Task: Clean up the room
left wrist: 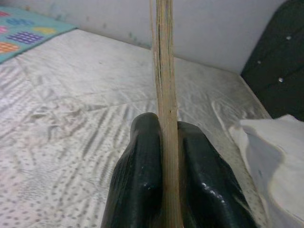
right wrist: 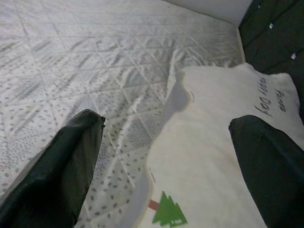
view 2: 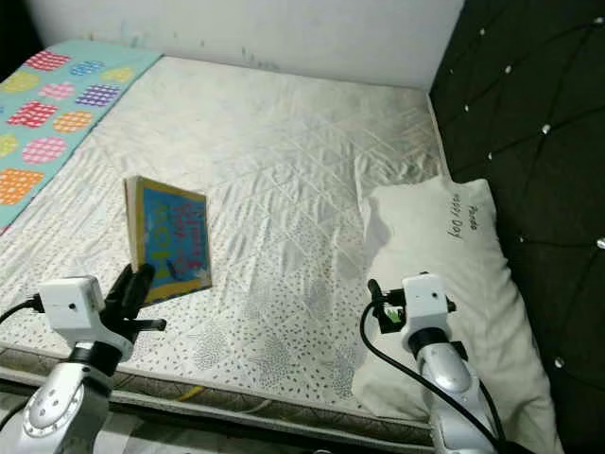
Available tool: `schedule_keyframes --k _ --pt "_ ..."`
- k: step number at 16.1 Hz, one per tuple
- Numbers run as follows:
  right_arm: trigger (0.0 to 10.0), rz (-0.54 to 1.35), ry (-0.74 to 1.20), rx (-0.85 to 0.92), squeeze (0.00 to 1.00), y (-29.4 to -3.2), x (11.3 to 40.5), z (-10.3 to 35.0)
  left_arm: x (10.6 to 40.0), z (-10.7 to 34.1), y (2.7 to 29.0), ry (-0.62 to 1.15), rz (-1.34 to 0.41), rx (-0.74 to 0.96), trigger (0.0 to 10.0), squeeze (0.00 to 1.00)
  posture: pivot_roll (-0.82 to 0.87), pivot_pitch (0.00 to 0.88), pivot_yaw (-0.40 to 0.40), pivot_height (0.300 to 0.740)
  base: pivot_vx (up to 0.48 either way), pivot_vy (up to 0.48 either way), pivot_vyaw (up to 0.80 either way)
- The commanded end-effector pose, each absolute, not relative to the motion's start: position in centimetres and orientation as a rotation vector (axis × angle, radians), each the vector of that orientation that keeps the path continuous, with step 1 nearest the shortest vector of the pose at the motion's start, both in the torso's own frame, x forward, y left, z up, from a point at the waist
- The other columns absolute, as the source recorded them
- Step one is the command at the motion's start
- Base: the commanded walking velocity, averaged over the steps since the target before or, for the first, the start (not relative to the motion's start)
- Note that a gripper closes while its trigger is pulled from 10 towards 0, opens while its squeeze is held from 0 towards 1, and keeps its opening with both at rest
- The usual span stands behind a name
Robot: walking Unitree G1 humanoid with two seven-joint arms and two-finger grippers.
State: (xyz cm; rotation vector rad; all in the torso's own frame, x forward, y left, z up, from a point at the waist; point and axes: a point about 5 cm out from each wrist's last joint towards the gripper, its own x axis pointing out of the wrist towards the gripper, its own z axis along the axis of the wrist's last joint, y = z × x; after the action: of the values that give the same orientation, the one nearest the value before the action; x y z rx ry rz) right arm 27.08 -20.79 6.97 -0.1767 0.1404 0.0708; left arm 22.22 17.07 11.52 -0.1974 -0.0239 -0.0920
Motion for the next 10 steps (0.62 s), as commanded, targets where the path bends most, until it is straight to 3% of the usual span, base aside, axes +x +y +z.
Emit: schedule_keyframes --k 1,2,7,10 --pt "10.0 0.057 0.13 -0.159 0.0 -21.3 27.0 7.5 22.0 11.6 16.9 -0.023 -0.091 -0.188 10.0 0.0 0.02 0.161 -0.05 0.74 0.0 0.0 0.0" --pt "10.0 0.052 0.129 -0.141 0.0 -21.2 27.2 7.6 22.1 11.5 16.8 -0.018 -0.089 -0.193 10.0 0.0 0.01 0.161 -0.052 0.74 0.0 0.0 0.0" --pt "10.0 0.054 0.13 -0.14 0.0 -20.3 27.6 8.1 22.5 12.0 16.7 -0.017 -0.131 -0.193 10.0 0.0 0.01 0.166 -0.079 0.74 0.0 0.0 -0.8" --pt "10.0 0.06 0.102 -0.129 0.0 -19.4 28.2 9.0 22.5 12.8 17.1 -0.034 -0.099 -0.106 10.0 0.0 0.02 0.168 -0.074 0.74 0.0 0.0 -0.8"
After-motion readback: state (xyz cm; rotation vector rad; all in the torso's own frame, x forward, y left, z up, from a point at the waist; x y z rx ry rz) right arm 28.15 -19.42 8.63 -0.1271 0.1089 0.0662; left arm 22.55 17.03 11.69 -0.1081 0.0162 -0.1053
